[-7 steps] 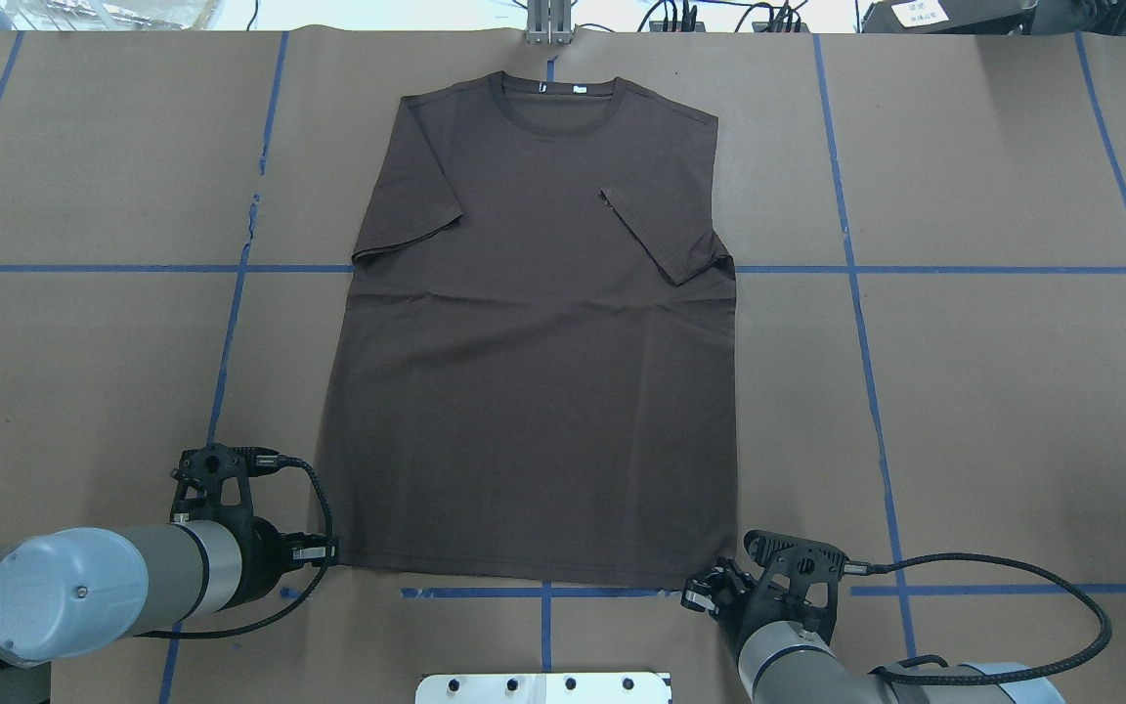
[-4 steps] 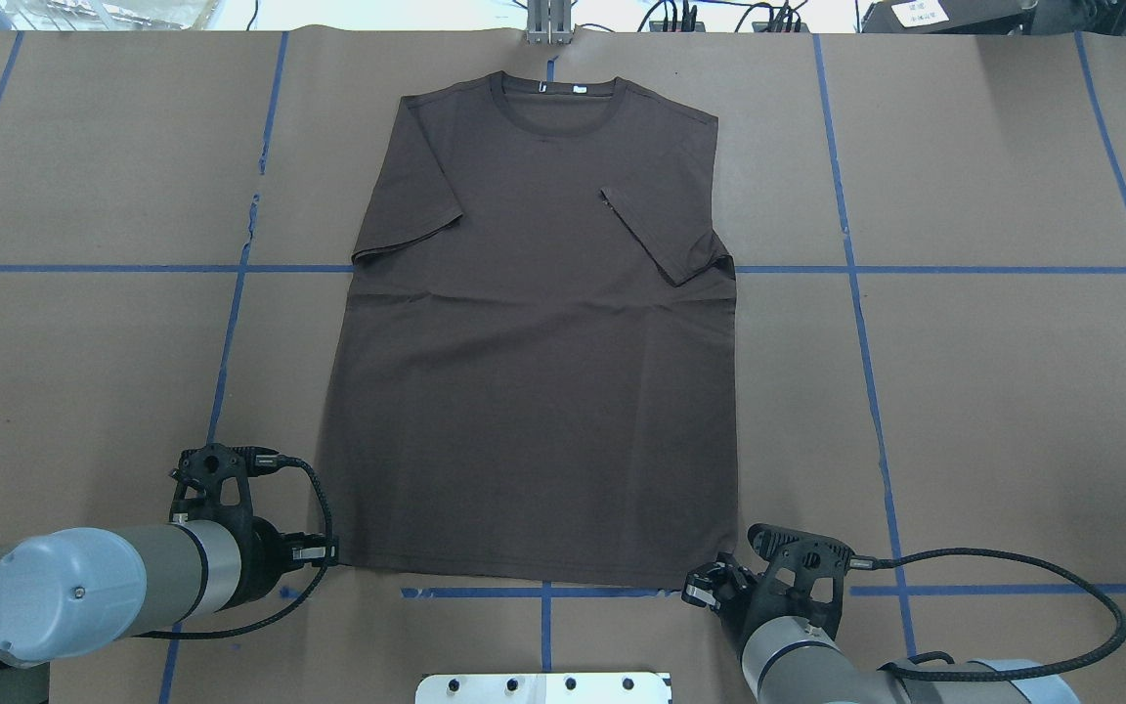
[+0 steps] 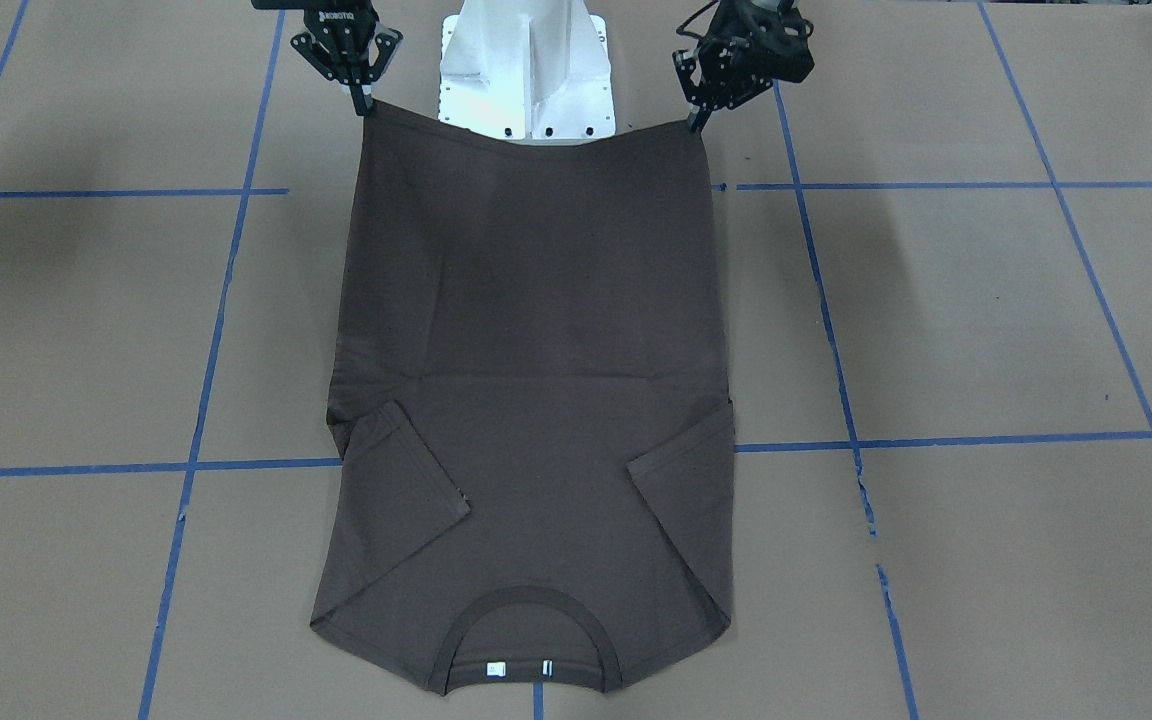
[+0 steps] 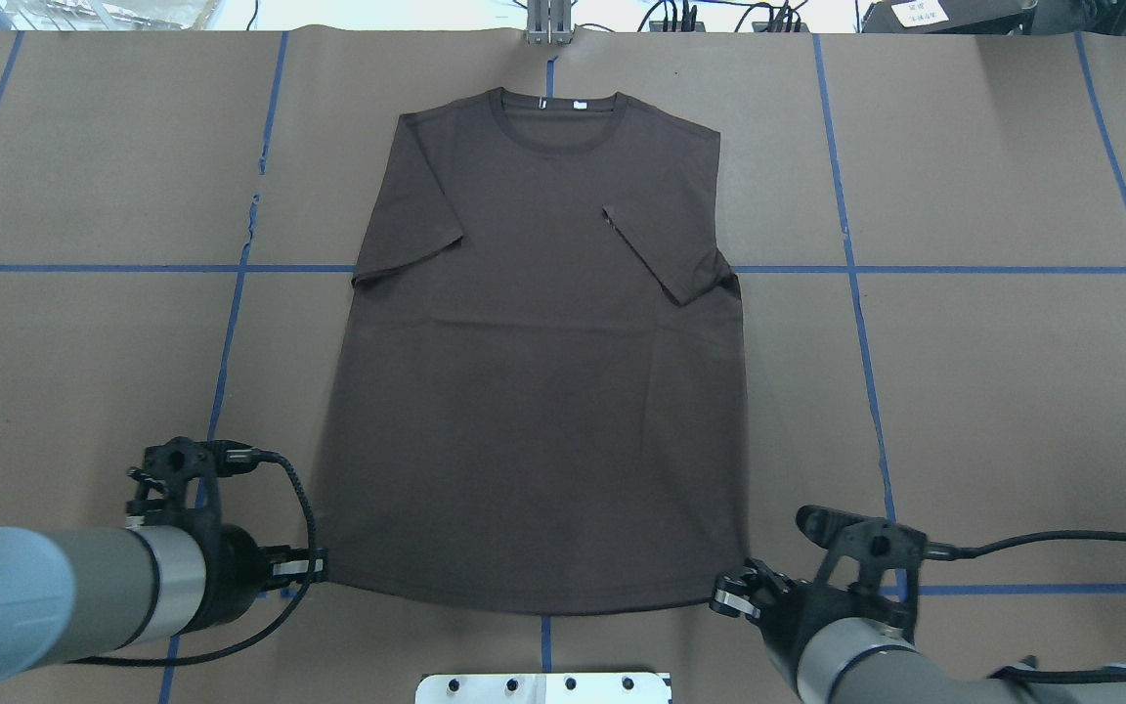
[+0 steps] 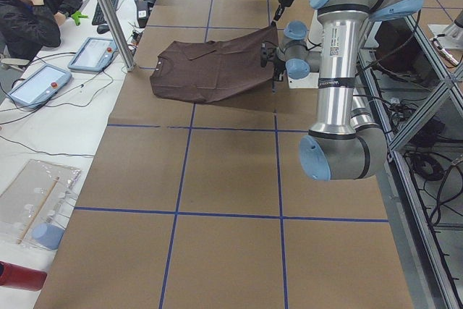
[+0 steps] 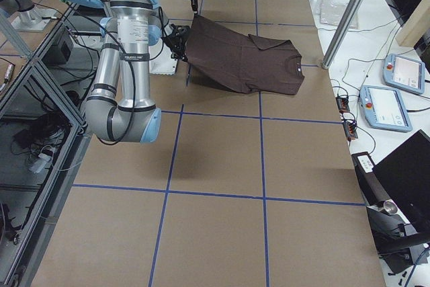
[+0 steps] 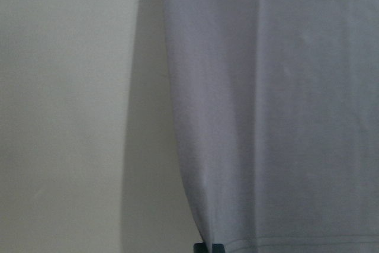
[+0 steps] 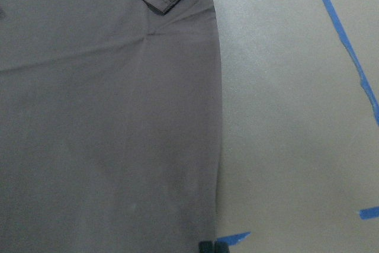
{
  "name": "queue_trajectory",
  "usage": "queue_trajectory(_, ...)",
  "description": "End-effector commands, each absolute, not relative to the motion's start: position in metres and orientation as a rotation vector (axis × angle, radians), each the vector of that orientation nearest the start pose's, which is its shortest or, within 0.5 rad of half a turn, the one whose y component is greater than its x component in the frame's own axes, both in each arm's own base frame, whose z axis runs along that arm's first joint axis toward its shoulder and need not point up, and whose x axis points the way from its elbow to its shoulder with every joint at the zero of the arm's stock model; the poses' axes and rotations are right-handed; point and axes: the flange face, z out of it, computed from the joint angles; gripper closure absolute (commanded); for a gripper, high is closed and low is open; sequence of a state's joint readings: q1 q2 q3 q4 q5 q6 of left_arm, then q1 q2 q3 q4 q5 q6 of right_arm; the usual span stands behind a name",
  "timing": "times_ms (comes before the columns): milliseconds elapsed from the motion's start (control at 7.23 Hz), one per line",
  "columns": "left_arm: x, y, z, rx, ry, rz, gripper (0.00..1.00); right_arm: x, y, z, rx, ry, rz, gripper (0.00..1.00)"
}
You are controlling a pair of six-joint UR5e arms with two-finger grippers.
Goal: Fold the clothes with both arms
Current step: 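Lift the hem with both grippers and fold it toward the collar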
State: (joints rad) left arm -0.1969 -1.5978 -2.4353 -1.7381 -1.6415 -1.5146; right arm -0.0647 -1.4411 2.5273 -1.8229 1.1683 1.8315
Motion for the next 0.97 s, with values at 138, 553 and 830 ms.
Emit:
queue_trajectory(138,0.275,-0.181,0.182,-0.004,1.112,-0.054,1.00,-0.326,-0.158,0.189,0.189,-0.921,0.361,1.00)
queue_trajectory(553,0.311,-0.278,0.184,0.230,1.035,-0.045,1.00,-0.365,-0.237,0.168,0.241,-0.871,0.444,1.00)
queue_trajectory(830,0.335,-0.384,0.210,0.329,0.887,-0.053,1.00,-0.396,-0.294,0.178,0.306,-0.775,0.483,1.00)
